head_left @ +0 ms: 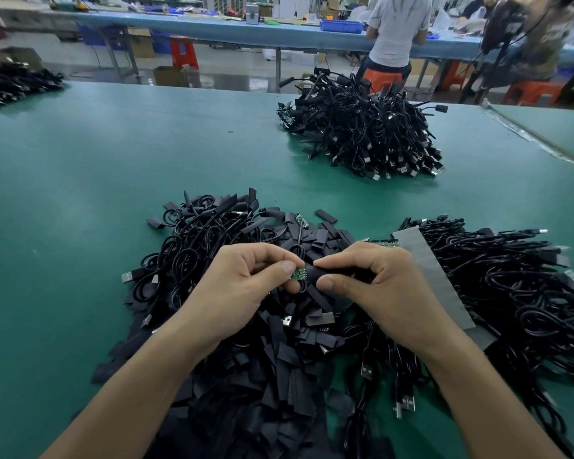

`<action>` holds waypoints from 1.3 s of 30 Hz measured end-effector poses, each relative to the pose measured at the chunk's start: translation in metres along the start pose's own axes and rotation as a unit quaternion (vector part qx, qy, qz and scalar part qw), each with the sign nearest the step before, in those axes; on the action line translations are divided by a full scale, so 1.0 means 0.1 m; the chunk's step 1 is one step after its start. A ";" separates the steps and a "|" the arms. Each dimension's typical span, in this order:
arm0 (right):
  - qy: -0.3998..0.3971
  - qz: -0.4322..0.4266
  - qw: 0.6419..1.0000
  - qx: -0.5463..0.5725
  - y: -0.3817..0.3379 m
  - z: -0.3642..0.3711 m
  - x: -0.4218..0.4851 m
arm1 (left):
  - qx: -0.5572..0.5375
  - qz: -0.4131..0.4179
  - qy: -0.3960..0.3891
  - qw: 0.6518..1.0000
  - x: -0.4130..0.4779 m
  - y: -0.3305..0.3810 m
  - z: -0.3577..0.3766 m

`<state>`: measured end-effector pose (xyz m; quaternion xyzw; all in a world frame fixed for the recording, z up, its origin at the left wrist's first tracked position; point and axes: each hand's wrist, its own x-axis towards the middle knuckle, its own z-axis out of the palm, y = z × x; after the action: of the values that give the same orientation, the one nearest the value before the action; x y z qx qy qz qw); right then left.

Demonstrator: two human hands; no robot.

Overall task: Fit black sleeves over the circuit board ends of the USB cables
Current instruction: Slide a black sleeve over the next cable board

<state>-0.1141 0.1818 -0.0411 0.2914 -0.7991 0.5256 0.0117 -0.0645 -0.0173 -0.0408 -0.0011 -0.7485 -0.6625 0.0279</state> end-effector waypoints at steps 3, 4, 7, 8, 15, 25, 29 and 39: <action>-0.017 0.000 0.999 -0.032 -0.01 -0.04 0.00 | 0.018 0.006 -0.013 1.000 0.01 -0.02 0.00; -0.021 -0.004 0.998 -0.051 -0.02 -0.04 0.01 | 0.029 0.007 -0.019 0.999 0.00 -0.02 -0.01; -0.029 -0.013 0.996 -0.079 -0.05 -0.06 0.00 | 0.058 0.008 -0.039 0.998 -0.01 -0.03 -0.02; -0.030 -0.015 0.996 -0.078 -0.05 -0.07 0.00 | 0.058 0.010 -0.043 0.997 -0.01 -0.02 -0.03; -0.050 0.005 0.999 -0.005 -0.05 -0.06 -0.01 | 0.013 0.005 -0.043 0.999 -0.02 0.03 -0.02; -0.002 -0.051 0.993 -0.110 -0.04 0.01 0.01 | 0.063 -0.015 -0.031 0.997 -0.02 0.03 -0.01; 0.034 -0.051 0.990 -0.124 -0.02 -0.02 0.02 | 0.092 -0.041 0.001 0.995 -0.01 0.05 -0.05; 0.018 -0.059 0.986 -0.152 0.00 -0.01 0.03 | 0.120 -0.042 -0.001 0.992 0.01 0.03 -0.07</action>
<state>-0.1165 0.1817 -0.0396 0.3239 -0.8506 0.4017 0.1009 -0.0653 -0.0242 -0.0373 0.0335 -0.8220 -0.5686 -0.0009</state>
